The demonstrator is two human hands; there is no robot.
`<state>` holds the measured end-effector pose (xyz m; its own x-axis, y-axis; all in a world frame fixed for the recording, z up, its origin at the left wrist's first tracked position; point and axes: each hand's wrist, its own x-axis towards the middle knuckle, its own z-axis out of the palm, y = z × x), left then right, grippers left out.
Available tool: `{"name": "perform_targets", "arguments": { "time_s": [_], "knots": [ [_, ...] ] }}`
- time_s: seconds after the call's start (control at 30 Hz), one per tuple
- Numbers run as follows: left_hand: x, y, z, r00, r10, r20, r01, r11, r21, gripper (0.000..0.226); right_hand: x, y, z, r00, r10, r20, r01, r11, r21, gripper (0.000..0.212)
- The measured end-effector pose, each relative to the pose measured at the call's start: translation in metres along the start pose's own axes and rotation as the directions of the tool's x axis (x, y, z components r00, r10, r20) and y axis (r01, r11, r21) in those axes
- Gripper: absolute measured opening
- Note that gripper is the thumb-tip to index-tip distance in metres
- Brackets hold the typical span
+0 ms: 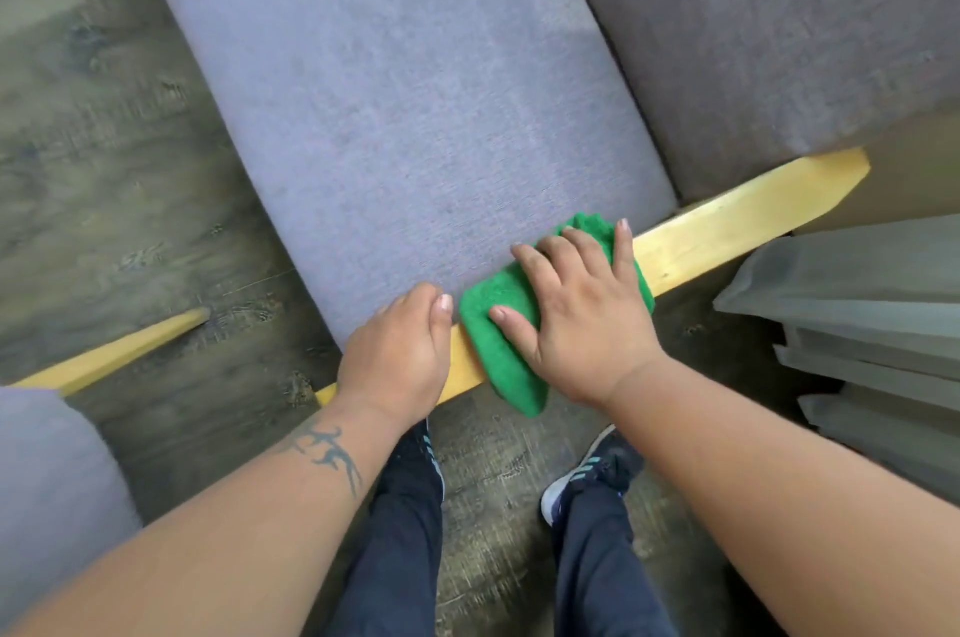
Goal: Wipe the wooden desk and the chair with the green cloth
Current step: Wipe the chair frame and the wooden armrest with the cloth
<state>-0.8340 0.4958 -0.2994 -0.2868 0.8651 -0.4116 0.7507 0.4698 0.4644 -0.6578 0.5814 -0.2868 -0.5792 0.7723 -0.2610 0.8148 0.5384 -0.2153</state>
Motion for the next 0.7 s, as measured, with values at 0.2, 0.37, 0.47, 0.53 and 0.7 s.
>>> {"name": "perform_targets", "arguments": {
  "time_s": [0.2, 0.37, 0.47, 0.53, 0.7],
  "knots": [
    [0.021, -0.022, -0.017, 0.914, -0.361, -0.186, 0.209, 0.811, -0.547, 0.049, -0.006, -0.067, 0.016, 0.995, -0.065, 0.072, 0.06, 0.997, 0.057, 0.071],
    [0.039, -0.046, -0.047, 0.863, -0.454, -0.221, 0.246, 0.76, -0.601, 0.044, -0.005, -0.17, 0.037, 0.923, -0.293, 0.252, 0.288, 0.956, 0.055, 0.07],
    [0.041, -0.057, -0.052, 0.891, -0.4, -0.217, 0.225, 0.802, -0.554, 0.046, -0.004, -0.183, 0.044, 0.907, -0.343, 0.246, 0.338, 0.939, 0.061, 0.052],
    [0.039, -0.055, -0.053, 0.913, -0.355, -0.201, 0.212, 0.833, -0.511, 0.05, -0.005, -0.17, 0.044, 0.922, -0.346, 0.175, 0.336, 0.938, 0.082, 0.044],
    [0.033, -0.043, -0.049, 0.953, -0.273, -0.133, 0.189, 0.877, -0.441, 0.058, 0.0, -0.095, 0.034, 0.973, -0.233, -0.008, 0.232, 0.965, 0.121, 0.046]
  ]
}}
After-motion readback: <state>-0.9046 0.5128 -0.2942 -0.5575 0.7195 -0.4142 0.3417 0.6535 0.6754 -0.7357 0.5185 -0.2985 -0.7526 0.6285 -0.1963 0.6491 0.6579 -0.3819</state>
